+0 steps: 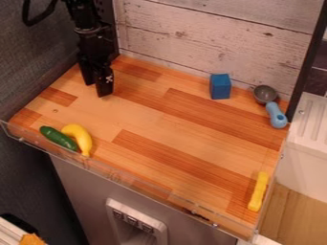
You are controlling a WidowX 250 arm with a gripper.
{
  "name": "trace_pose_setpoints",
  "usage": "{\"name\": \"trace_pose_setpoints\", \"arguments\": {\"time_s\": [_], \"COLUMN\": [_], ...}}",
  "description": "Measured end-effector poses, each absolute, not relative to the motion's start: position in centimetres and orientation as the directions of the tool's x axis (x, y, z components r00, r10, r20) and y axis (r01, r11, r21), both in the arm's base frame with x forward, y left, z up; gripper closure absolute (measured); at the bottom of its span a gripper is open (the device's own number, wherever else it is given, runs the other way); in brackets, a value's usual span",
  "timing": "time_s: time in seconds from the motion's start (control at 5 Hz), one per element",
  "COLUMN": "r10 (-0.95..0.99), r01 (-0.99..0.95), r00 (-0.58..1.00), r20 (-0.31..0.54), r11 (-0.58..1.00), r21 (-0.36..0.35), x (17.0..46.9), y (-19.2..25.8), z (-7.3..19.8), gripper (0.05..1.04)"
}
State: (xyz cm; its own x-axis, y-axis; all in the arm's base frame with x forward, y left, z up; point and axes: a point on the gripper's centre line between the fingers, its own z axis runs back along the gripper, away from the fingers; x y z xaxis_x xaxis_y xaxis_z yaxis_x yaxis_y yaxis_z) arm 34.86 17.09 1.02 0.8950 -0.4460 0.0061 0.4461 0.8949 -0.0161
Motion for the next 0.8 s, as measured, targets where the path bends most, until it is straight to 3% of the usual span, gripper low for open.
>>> {"name": "trace_pose_setpoints", "arguments": {"time_s": [0.4, 0.6, 0.8], "r10": [-0.455, -0.396, -0.344], "r01": [0.455, 0.395, 0.344], "r00": [0.890, 0.918, 0.939], "r20": [0.001, -0.009, 0.000], "r11": [0.890, 0.918, 0.939], "r21": [-0.012, -0.023, -0.021], "x": [35.7, 36.1, 36.7], "y": [17.1, 17.2, 17.3], "z": [0.8, 0.8, 0.9], "gripper": [0.746, 0.952, 1.026]}}
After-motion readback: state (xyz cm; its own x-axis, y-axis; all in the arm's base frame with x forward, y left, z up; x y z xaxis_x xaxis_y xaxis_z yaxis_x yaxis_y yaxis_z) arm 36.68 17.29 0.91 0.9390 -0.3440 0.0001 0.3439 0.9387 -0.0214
